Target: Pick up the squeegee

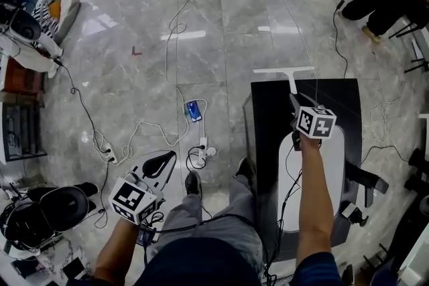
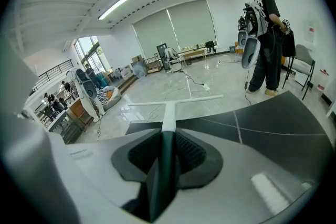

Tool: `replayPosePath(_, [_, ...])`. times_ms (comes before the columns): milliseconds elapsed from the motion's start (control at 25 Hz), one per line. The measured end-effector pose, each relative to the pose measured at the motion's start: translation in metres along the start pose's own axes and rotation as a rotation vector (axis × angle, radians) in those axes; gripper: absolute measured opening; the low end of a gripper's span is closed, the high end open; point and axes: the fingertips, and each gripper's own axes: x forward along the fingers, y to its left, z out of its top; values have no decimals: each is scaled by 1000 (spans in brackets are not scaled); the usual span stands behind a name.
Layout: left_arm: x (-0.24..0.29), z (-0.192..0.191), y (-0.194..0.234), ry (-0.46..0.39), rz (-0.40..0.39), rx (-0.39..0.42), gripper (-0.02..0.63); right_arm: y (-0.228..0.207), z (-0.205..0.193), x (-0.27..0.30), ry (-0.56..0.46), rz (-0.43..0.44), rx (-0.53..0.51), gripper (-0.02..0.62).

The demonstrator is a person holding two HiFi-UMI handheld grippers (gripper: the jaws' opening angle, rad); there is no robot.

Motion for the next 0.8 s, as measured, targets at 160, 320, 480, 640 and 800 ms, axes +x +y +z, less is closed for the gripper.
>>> replayPosePath(160, [-6,1,0,-9,4,-3,6,9,5,-8,-16,6,7,101])
replayPosePath(320, [-11,-2,0,-26,-1,-11,6,15,8,-15,-26,8,10,101])
replayPosePath(480, [-15,-7,3,-29,-4,-20,6,22,10,-19,-34,10,22,101])
replayPosePath(640, [-19,-9,5,-34,-6,-35,6,30,11,-24,-45,11,40,101])
replayPosePath(800, [-25,-9,9,-42,-3,-41,6,42,21,-30,-68,20,52,101])
